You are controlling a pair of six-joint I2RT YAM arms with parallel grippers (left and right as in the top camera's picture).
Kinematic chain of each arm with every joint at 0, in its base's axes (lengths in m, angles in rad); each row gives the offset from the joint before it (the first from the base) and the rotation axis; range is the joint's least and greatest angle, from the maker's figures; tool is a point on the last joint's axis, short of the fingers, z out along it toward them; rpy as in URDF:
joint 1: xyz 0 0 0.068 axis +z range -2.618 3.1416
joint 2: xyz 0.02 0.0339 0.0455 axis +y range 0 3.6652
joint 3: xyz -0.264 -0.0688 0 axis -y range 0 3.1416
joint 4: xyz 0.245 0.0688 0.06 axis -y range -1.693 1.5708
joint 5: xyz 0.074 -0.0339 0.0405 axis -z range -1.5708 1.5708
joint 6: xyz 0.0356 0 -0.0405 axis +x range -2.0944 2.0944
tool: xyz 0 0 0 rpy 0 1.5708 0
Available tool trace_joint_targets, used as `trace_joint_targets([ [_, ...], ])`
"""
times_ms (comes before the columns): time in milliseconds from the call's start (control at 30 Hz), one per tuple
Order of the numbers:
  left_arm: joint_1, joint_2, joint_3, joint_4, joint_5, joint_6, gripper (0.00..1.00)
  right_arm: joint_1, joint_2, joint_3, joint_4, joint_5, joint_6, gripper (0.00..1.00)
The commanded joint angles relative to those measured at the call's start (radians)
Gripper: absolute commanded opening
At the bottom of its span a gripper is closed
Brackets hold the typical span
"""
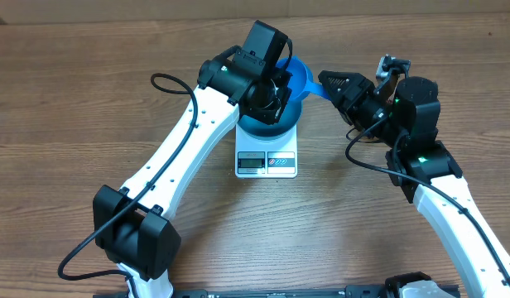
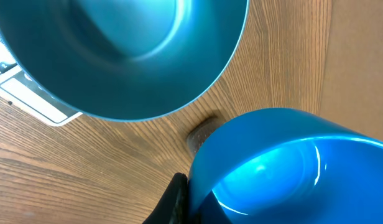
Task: Scoop item into bowl and weigh 150g on scale
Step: 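Close the right gripper on the blue cup's handle above the bowl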
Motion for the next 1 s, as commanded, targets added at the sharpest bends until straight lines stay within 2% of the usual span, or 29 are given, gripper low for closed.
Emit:
trace_joint_targets([
  [0,-0.022,0.0,0.026,0.0,0.006,-0.058,0.04,0.006,-0.006,0.018,0.005,0.011,-0.003,0.46],
  [233,-0.055,0.0,0.026,-0.001,-0.04,-0.169,0.04,0.006,-0.006,0.018,0.005,0.037,-0.002,0.44],
  [333,-0.061,0.0,0.026,0.0,-0.042,-0.192,0.04,0.006,-0.006,0.018,0.005,0.045,-0.003,0.34],
  [400,-0.062,0.0,0.026,0.0,-0.046,-0.192,0.05,0.006,-0.006,0.018,0.005,0.045,-0.003,0.31],
  [733,-0.06,0.0,0.026,-0.01,-0.064,-0.198,0.04,0.006,-0.006,0.018,-0.006,0.061,-0.003,0.3],
  [967,-0.057,0.0,0.026,-0.002,-0.064,-0.213,0.04,0.006,-0.006,0.018,-0.013,0.063,-0.003,0.14],
])
